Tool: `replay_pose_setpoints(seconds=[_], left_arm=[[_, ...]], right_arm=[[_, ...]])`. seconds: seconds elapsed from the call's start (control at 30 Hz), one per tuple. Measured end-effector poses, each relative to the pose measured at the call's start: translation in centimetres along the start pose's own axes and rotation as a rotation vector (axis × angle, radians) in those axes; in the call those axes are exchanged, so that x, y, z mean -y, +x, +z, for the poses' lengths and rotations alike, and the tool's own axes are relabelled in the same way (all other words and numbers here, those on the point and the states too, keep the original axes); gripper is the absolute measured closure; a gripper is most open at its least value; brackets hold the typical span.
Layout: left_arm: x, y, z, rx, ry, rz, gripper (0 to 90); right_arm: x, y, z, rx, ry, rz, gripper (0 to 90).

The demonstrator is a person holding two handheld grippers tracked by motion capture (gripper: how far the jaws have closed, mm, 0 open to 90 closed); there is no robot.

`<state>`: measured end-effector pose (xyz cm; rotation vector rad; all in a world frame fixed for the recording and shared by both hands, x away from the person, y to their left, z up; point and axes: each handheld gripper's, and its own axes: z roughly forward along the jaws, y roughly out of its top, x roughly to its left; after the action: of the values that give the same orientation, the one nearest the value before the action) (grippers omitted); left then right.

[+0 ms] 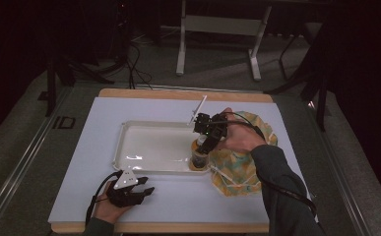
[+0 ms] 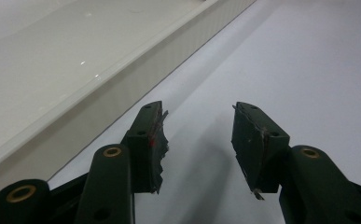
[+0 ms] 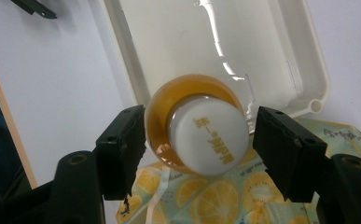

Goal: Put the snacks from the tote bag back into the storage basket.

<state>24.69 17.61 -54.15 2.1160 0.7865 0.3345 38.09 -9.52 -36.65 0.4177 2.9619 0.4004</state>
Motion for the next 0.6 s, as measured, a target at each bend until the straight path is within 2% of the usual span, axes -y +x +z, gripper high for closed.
replay_pose_setpoints(seconds=[0.5, 0.6], left_arm=[[0.0, 0.0, 0.0, 0.000, 0.001, -0.002, 53.5], [0.0, 0.0, 0.0, 0.000, 0.001, -0.003, 53.5]], right_arm=[[2.1, -0.4, -1.1, 0.000, -0.013, 0.002, 34.2], [3.0, -0.5, -1.2, 0.000, -0.012, 0.012, 34.3]])
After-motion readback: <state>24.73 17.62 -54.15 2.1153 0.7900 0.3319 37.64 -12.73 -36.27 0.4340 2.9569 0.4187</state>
